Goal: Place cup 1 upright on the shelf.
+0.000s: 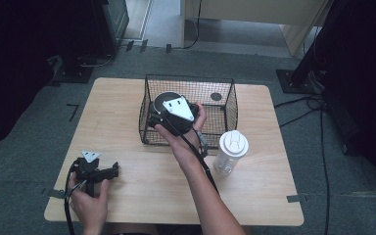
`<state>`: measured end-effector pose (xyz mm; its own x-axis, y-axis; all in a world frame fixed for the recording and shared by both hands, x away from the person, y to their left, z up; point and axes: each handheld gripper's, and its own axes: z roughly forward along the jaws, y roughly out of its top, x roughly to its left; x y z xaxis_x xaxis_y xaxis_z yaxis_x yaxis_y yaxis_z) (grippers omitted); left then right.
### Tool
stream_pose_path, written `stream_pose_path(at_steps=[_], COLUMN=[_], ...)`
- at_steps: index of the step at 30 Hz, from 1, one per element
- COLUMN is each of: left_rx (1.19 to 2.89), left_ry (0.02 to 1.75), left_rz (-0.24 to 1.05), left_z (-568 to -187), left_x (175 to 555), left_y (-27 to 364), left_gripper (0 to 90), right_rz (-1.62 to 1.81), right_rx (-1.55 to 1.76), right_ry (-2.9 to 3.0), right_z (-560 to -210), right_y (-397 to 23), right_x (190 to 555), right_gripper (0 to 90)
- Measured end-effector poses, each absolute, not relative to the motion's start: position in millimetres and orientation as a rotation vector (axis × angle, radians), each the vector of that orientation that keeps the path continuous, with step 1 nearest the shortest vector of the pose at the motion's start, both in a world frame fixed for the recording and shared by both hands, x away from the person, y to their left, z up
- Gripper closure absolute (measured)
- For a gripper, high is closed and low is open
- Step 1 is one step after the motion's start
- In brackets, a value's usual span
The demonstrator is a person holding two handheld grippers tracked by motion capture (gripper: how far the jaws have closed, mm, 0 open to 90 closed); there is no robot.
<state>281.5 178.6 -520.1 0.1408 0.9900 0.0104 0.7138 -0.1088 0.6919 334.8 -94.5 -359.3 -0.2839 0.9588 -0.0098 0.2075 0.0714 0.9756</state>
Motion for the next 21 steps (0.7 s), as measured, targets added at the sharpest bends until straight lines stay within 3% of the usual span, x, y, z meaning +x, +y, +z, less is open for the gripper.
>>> stream_pose_path(at_steps=[21], left_rx=[1.884], left_ry=[1.626], left_rz=[0.668], left_z=[-520], left_x=[282], left_y=[179], left_gripper=[0.0], right_rz=[1.254], right_rx=[1.199], right_ry=[1.593], right_z=[-369], right_y=[-81], right_x=[365], right_gripper=[6.6])
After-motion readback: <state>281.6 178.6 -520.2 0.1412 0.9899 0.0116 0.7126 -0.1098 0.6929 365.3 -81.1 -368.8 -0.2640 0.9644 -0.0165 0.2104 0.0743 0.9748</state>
